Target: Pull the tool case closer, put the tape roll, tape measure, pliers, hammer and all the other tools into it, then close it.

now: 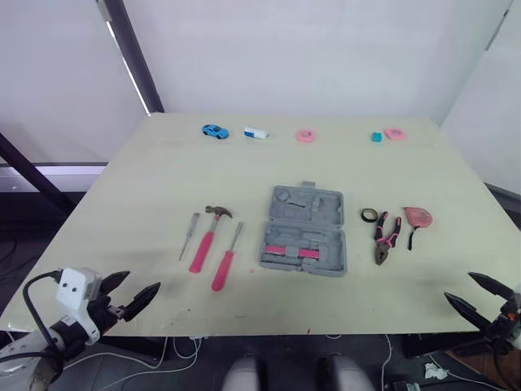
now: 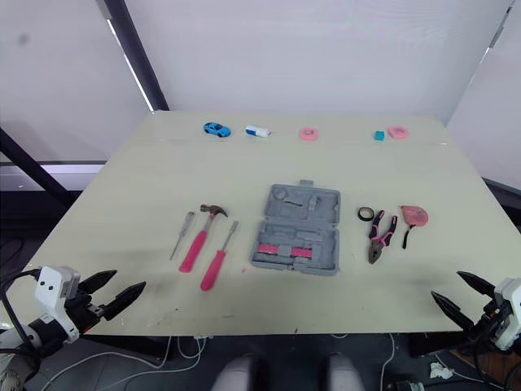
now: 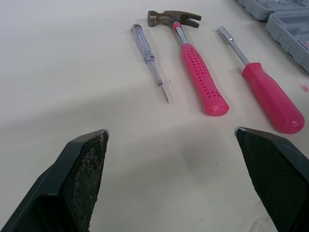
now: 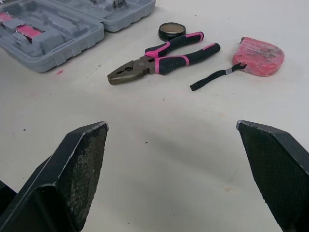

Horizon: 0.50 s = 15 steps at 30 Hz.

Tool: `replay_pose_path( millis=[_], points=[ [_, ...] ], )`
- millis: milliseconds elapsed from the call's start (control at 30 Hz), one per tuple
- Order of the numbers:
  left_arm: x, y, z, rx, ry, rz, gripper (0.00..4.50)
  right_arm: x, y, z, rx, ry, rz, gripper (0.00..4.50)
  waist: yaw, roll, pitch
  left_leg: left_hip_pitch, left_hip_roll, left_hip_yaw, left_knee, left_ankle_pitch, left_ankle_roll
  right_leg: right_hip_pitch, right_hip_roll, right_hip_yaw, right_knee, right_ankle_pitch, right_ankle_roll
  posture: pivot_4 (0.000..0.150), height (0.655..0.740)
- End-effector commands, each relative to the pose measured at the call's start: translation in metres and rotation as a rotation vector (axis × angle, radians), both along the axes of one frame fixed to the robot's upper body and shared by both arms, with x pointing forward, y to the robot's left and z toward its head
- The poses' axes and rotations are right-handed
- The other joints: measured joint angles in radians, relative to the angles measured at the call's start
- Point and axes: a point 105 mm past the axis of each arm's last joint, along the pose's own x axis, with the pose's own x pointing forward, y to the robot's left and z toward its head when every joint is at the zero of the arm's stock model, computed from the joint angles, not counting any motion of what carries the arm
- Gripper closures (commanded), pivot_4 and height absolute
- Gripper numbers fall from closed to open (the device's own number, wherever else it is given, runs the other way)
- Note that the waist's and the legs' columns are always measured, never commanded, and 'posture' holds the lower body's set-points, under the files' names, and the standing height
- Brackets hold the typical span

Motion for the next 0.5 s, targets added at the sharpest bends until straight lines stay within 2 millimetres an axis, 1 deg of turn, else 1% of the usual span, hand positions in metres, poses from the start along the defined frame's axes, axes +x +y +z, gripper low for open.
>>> replay_pose_path(
  millis=[33, 133, 500],
  points=[
    [0.0011, 0.0023, 0.0065, 0.014, -0.021, -0.009, 0.04, -0.0004, -0.0016, 0.0050, -0.013, -0.029, -0.001, 0.00, 0.000, 0.000, 0.000, 0.000, 0.000, 0.000, 0.000, 0.000, 0.000, 0.000, 0.000, 0.000, 0.000, 0.000, 0.000, 0.150, 0.7395],
    [0.0012, 0.0053, 0.0065, 0.015, -0.023, 0.000, 0.04, -0.0008, -0.0004, 0.0039, -0.013, -0.026, 0.000, 0.00, 0.000, 0.000, 0.000, 0.000, 0.000, 0.000, 0.000, 0.000, 0.000, 0.000, 0.000, 0.000, 0.000, 0.000, 0.000, 0.150, 0.7395],
    [0.0032, 0.0059, 0.0057, 0.019, -0.024, -0.005, 0.04, 0.0002, 0.0005, 0.0076, -0.017, -0.032, -0.002, 0.00, 0.000, 0.000, 0.000, 0.000, 0.000, 0.000, 0.000, 0.000, 0.000, 0.000, 0.000, 0.000, 0.000, 0.000, 0.000, 0.150, 0.7395]
  ],
)
